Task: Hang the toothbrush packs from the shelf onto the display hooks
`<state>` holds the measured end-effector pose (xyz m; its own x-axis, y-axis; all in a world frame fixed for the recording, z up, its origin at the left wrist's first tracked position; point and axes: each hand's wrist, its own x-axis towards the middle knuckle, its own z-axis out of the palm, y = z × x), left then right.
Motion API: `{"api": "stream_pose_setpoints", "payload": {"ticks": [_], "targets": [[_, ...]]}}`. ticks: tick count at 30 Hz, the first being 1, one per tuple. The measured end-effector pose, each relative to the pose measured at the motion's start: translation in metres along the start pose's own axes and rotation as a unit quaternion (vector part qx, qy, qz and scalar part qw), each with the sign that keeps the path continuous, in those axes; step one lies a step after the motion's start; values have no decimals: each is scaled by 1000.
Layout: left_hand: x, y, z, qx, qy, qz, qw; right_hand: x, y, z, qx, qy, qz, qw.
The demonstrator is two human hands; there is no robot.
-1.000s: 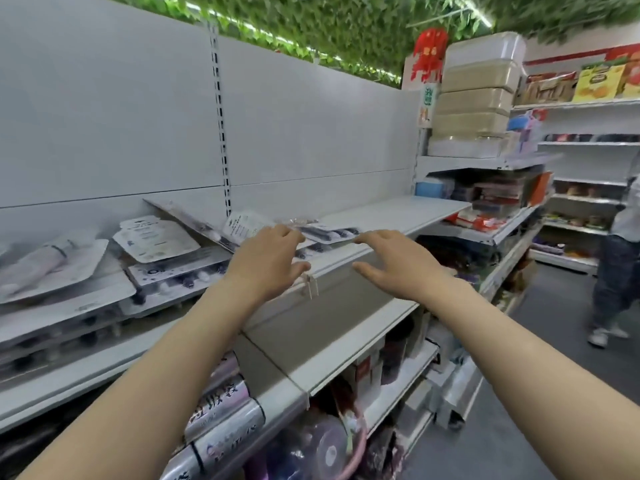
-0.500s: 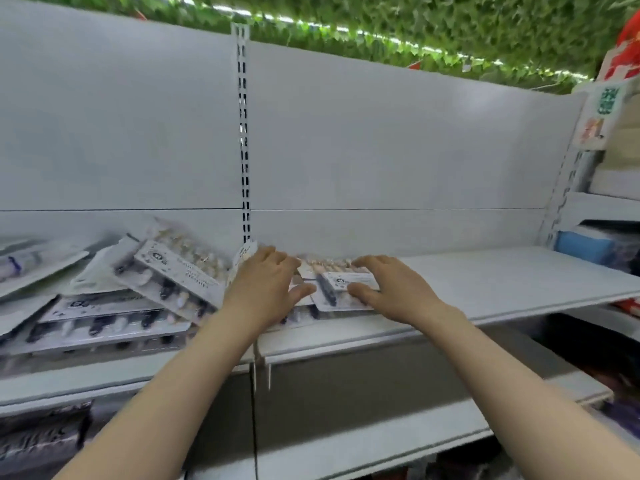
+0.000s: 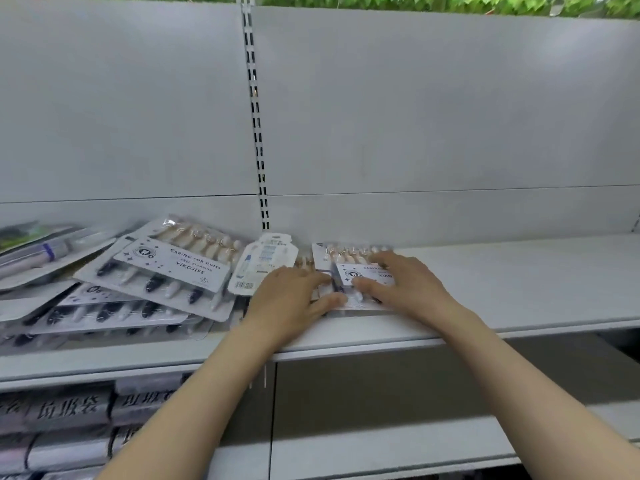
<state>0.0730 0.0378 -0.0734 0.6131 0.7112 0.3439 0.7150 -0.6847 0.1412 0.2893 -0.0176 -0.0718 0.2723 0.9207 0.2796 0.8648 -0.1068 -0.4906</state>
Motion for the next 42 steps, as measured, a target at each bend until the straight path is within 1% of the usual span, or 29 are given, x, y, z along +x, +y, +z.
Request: {"api": "stream_pose_setpoints", "payload": {"ticks": [3, 5, 9, 11, 15, 17, 20, 23, 26, 29, 32, 34, 37, 39, 41, 42], "targets": [[-2, -6, 5, -69, 13, -13, 997, 2, 6, 1, 12, 34, 20, 999], [-3, -7, 5, -80, 21, -14, 996, 2, 10, 2, 11, 32, 47, 998], [-3, -7, 4, -81, 27, -11, 996, 4, 8, 5, 11, 30, 18, 999], [-3, -7, 5, -82, 32, -10, 996, 5, 6, 5, 5, 34, 18, 999], [-1, -8, 6, -81, 32, -11, 996, 2, 2, 3, -42, -23, 56, 997], [-1, -8, 6, -77, 32, -6, 997, 2, 2, 0, -49, -31, 50, 997], [-1, -7, 4, -82, 31, -2, 996, 0, 3, -2, -46, -22, 37, 998], [2, -1, 2, -101, 28, 4, 994, -4, 1, 0, -21, -11, 14, 1000], [8, 10, 2, -138, 24, -26, 990, -9, 0, 1, 3, 2, -7, 1000], [10, 19, 0, -219, 60, -83, 970, -14, 3, 0, 33, 28, -21, 999], [10, 29, -1, -287, 145, -114, 940, -16, 4, -2, 68, 69, -37, 995], [13, 36, -4, -314, 191, -124, 922, -17, 1, -3, 97, 99, -40, 990], [17, 47, -6, -370, 209, -120, 897, -19, 2, -2, 139, 136, -52, 980], [17, 50, -7, -405, 247, -116, 873, -17, 6, -2, 175, 167, -62, 968], [16, 49, -7, -442, 285, -123, 842, -15, 10, -4, 244, 173, -18, 954], [14, 48, -6, -457, 298, -125, 829, -14, 10, -6, 297, 153, 20, 942]]}}
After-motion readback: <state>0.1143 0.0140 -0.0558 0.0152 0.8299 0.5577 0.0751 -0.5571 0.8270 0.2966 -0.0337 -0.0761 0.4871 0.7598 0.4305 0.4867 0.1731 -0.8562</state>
